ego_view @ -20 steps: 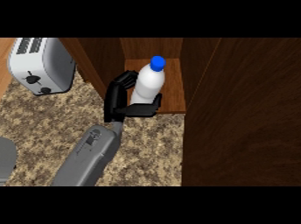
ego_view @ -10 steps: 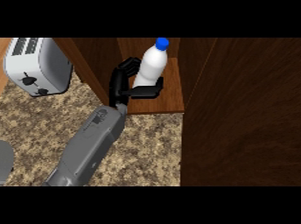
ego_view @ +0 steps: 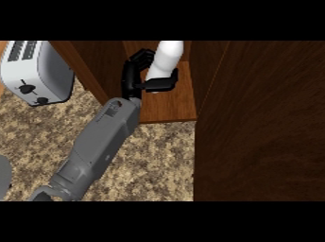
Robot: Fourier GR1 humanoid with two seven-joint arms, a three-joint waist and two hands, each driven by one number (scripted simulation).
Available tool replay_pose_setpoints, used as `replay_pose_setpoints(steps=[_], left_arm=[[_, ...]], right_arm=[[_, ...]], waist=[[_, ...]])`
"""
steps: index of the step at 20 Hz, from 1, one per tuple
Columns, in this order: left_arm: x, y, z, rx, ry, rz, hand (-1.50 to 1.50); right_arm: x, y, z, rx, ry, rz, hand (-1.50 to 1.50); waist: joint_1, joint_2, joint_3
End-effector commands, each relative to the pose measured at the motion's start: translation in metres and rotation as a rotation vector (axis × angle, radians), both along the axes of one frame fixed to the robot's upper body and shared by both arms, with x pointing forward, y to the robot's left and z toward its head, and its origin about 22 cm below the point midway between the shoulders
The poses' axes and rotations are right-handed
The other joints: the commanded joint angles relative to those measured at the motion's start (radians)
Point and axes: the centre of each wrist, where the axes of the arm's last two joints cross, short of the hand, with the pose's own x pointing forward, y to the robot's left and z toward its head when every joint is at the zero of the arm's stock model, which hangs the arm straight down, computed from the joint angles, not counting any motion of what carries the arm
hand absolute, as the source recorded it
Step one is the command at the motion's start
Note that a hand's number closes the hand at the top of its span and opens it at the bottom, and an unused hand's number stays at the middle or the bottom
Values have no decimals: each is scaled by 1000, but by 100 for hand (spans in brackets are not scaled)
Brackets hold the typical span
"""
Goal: Pick up the bottled water, place it into the cabinet and close the cabinet
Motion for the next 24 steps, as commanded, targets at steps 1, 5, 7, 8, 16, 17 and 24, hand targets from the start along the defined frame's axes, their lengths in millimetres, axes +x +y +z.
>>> replay_pose_setpoints(steps=[1,5,7,8,16,17,24], left_arm=[[8,3,-2,59,-16,24,150],[21,-5,16,113,-35,69,150],[16,6,-4,139,-21,38,-150],[29,7,22,163,-16,56,-150],[29,12,11,187,2,72,-150],[24,3,4,176,-20,92,-150],[27,6,11,84,-129,-13,-150]], right_arm=[[-5,13,25,60,-72,32,-150],[-2,7,15,63,-54,41,-150],[0,16,20,68,-63,49,-150],[-2,15,20,62,-69,56,-150],[3,21,20,75,-68,67,-150],[6,7,15,58,-69,60,-150],[5,15,20,61,-81,51,-150]], waist=[[4,0,0],[-19,9,0],[-9,12,0],[-17,10,0],[-25,18,-1],[-26,17,0],[-8,9,-1]])
